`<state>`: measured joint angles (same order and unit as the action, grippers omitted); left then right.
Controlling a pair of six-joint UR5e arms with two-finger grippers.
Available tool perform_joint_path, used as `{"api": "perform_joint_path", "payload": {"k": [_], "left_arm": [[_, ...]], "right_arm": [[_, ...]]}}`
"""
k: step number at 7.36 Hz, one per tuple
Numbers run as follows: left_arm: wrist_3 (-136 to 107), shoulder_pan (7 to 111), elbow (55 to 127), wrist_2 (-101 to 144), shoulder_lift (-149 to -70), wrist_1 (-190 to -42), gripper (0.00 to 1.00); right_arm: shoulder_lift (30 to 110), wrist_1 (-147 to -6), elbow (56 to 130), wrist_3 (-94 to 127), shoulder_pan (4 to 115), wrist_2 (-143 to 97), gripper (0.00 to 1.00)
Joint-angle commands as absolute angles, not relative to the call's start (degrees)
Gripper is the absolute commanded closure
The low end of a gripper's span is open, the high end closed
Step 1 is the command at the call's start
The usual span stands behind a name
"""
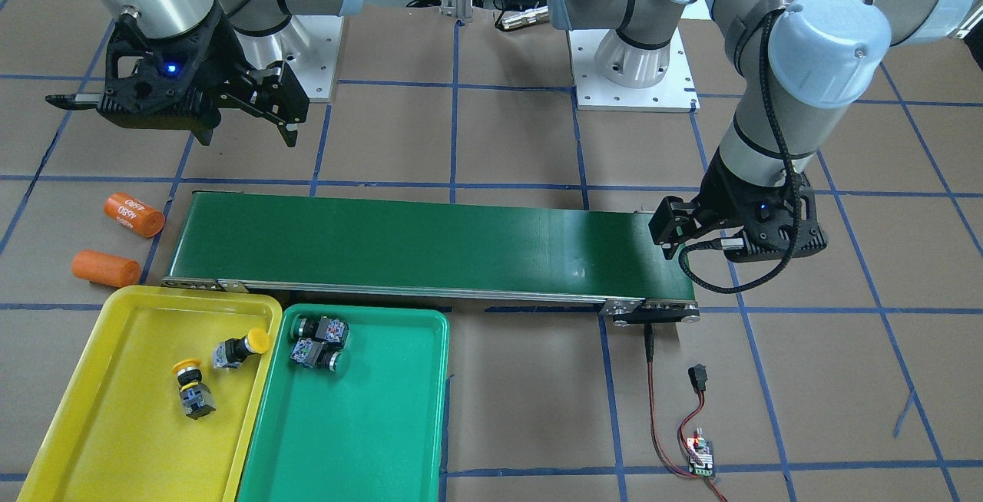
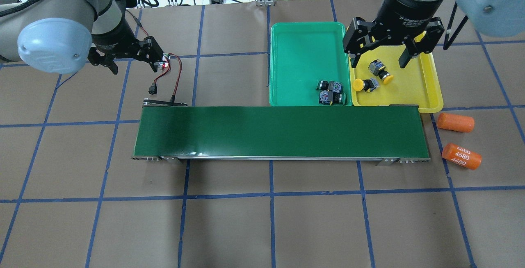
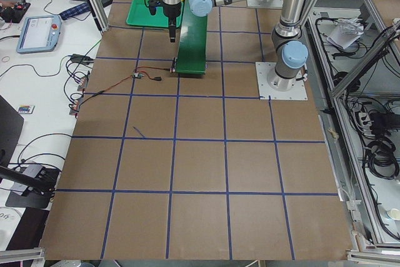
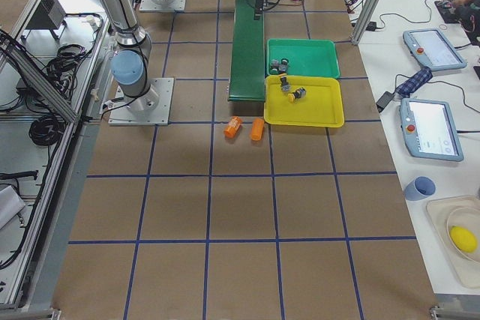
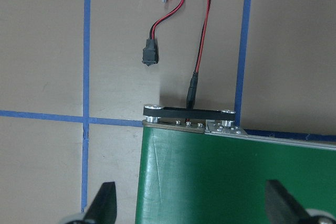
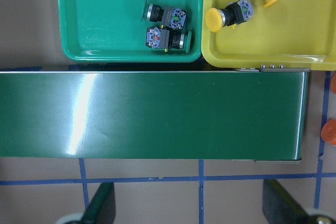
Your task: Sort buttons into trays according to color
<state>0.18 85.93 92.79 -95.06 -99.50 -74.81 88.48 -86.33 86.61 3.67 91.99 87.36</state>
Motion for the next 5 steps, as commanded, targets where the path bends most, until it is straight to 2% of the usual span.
{"api": "perform_joint_path", "payload": {"k": [1,5], "left_arm": [[0.3,86.0,89.6,-94.9,-100.1,-79.6,0.0],[0.4,88.5,87.6,-95.6,-98.8,-83.1,0.0]], "right_arm": [[88.6,-86.2,86.8,3.6,92.5,87.3,0.0],[89.0,-85.1,87.0,3.3,92.6,87.3,0.0]]}}
